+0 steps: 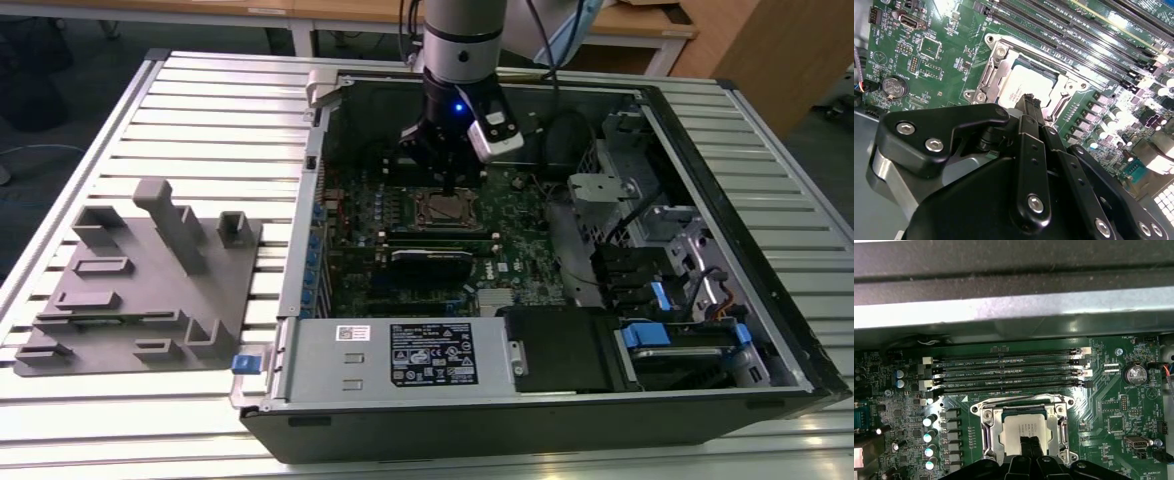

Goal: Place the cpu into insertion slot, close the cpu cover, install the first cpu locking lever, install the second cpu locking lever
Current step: 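Install the second cpu locking lever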

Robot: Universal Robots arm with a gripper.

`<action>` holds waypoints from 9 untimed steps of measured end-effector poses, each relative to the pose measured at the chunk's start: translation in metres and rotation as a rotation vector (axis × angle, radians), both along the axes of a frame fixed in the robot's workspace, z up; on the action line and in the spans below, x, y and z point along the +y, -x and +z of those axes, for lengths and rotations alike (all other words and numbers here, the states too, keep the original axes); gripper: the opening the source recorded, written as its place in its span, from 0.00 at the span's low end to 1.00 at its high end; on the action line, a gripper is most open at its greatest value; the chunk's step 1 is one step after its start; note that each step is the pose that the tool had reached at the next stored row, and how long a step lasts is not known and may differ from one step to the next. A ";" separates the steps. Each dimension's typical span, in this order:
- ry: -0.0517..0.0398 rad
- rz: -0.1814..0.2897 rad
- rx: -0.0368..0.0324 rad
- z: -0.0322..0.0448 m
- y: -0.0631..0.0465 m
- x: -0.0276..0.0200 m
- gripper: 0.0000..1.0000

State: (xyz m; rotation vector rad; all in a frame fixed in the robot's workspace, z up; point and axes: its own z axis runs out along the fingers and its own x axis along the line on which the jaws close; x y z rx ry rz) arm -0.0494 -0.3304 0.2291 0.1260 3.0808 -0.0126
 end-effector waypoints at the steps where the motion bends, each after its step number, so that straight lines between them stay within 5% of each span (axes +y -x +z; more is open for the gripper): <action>1: 0.0000 0.000 0.0000 0.0001 0.000 0.0000 0.11; 9: -0.0003 0.000 -0.0002 0.0017 0.000 0.0000 0.11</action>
